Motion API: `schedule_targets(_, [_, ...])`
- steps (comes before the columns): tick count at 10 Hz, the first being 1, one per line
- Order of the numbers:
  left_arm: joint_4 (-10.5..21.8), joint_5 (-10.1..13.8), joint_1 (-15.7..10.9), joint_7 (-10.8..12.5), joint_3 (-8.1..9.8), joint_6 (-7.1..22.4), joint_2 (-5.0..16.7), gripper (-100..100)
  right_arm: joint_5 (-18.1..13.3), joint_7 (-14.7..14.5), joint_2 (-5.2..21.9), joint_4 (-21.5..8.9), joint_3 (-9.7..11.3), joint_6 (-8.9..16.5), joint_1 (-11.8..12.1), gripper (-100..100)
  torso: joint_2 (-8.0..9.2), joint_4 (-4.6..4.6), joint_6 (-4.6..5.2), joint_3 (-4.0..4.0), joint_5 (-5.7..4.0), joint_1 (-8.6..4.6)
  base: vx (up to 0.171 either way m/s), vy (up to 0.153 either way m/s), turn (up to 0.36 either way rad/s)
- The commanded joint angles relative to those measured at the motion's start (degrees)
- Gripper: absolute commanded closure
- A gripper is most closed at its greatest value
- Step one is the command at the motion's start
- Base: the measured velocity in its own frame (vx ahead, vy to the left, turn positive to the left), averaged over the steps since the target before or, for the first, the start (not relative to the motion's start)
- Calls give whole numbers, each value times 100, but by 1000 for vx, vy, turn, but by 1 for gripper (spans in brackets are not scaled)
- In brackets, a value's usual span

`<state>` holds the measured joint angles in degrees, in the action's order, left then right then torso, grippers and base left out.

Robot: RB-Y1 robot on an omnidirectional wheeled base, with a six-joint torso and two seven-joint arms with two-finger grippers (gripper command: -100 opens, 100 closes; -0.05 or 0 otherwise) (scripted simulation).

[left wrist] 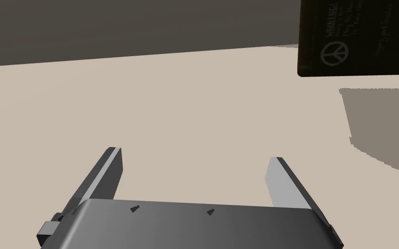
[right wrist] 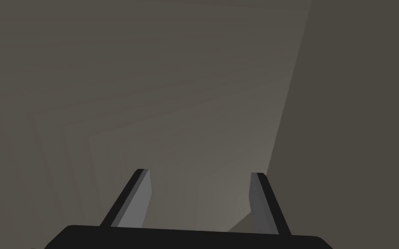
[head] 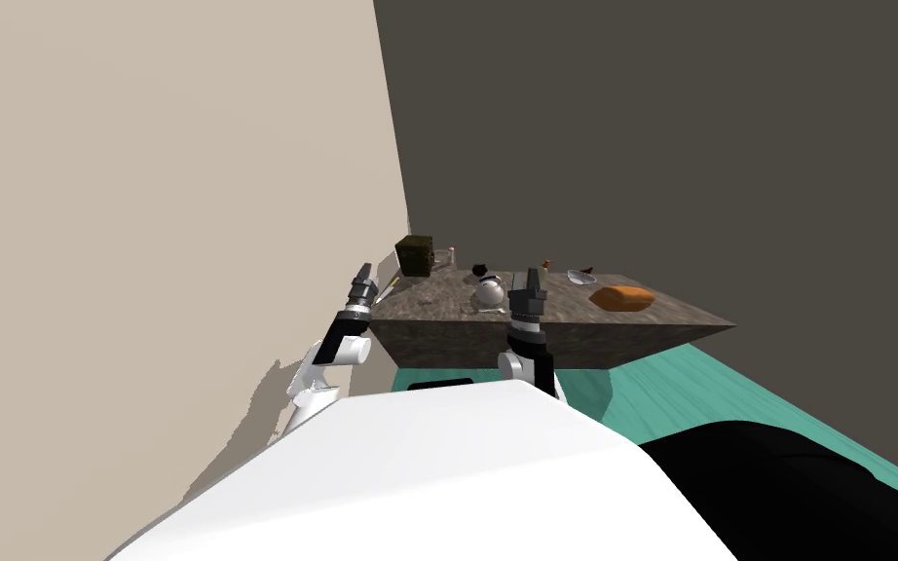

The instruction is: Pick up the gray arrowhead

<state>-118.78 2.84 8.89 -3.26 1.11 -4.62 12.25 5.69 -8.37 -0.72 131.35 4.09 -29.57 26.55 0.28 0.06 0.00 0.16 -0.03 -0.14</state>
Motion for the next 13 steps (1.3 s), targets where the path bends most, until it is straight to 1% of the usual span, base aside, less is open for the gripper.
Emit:
schedule_targets(1, [183, 27, -271, 6, 11, 286, 48, -100, 0, 0, 0, 0, 0, 0, 0, 0, 0, 0, 0, 0, 0, 0, -80, -36, 4])
schedule_targets(2, [427, 84, -464, 11, 31, 449, 133, -100, 0, 0, 0, 0, 0, 0, 0, 0, -2, 0, 0, 0, 0, 0, -88, -27, 1])
schedule_targets(3, [483, 84, -620, 11, 31, 638, 133, -100, 0, 0, 0, 0, 0, 0, 0, 0, 1, 1, -1, 1, 0, 4, -64, -21, 2])
schedule_targets(4, [483, 84, -620, 11, 31, 677, 133, -100, 0, 0, 0, 0, 0, 0, 0, 0, -5, 0, 0, -2, 1, 5, -22, -16, -2])
schedule_targets(5, [734, 144, -854, 18, 51, 903, 208, -100, 0, 0, 0, 0, 0, 0, 1, 0, -17, -3, -1, -9, 1, 7, -49, -42, -2])
schedule_targets(6, [796, 144, -974, 18, 51, 1048, 208, -100, 0, 0, 0, 0, 0, 0, 0, 0, -15, -3, 0, -8, 0, -1, -61, -34, -1])
schedule_targets(7, [1037, 208, -1189, 27, 71, 1214, 277, -100, 0, 0, 0, 0, 0, 0, 0, 0, -11, -2, -1, -6, 0, 1, -68, -21, -6])
schedule_targets(8, [1122, 208, -1331, 27, 71, 1400, 277, -100, 0, 0, 0, 0, 0, 0, 0, 0, -7, -1, -1, -4, 1, 5, -66, -26, -4])
schedule_targets(9, [1122, 208, -1331, 27, 71, 1448, 277, -100, 0, 0, 0, 0, 0, 0, 0, 0, -7, -1, -1, -4, 1, 4, -34, -19, 0])
schedule_targets(10, [1383, 276, -1584, 39, 92, 1671, 341, -100, 0, 0, 0, 0, 0, 0, 1, 0, -15, -2, -2, -7, 1, 6, -54, -38, -13])
schedule_targets(11, [1457, 276, -1687, 39, 92, 1813, 341, -100, 0, 0, 0, 0, 0, 0, 0, 0, -12, -3, -1, -7, 0, 1, -52, -35, -4])
schedule_targets(12, [1457, 276, -1687, 39, 92, 1848, 341, -100, 0, 0, 0, 0, 0, 0, 1, 0, -13, -2, -1, -7, 0, 1, -20, -13, 0])
schedule_targets(13, [1736, 346, -1954, 53, 112, 2072, 400, -100, 0, 0, 0, 0, 0, 0, 1, 0, -20, -3, -2, -10, 1, 7, -50, -22, -17])
